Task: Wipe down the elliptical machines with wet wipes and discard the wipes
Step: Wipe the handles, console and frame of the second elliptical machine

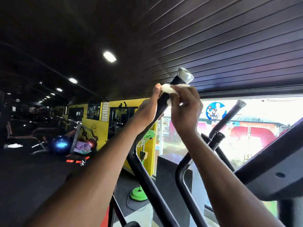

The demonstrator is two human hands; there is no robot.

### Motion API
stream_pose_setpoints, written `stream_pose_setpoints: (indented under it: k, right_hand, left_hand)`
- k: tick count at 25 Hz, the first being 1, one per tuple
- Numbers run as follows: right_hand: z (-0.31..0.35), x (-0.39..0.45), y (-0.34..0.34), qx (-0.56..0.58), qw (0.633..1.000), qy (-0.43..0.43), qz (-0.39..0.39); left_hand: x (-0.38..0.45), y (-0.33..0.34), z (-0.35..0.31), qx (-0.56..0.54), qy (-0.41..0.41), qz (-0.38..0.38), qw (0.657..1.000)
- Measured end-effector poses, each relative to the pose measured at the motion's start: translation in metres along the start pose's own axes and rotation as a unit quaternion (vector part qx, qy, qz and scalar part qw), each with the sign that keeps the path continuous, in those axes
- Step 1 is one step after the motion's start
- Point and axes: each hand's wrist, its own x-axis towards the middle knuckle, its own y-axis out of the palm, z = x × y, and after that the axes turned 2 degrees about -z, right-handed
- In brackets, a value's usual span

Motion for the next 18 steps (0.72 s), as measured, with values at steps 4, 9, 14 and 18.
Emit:
stream_pose_setpoints:
  k: [4,9,14,18]
  right_hand:
    - [0.003,-0.015,0.008,-0.012,0.998,-0.05,0.047]
    - [-0.002,0.002,0.006,-0.013,1.0,0.005,-0.021]
    - [-0.002,-0.011,0.005,-0.038,0.998,-0.045,0.023]
    - [0.004,0.022,0.005,0.001,0.996,0.031,-0.084]
  left_hand:
    - [0.011,0.003,-0.03,-0.062,-0.009,0.023,0.998]
    - [0.014,0.013,-0.023,-0.117,0.022,0.029,0.993]
    - [0.016,0.014,-0.027,-0.051,-0.005,-0.011,0.999]
    - [0.016,0.017,-0.037,-0.02,-0.016,-0.025,0.999]
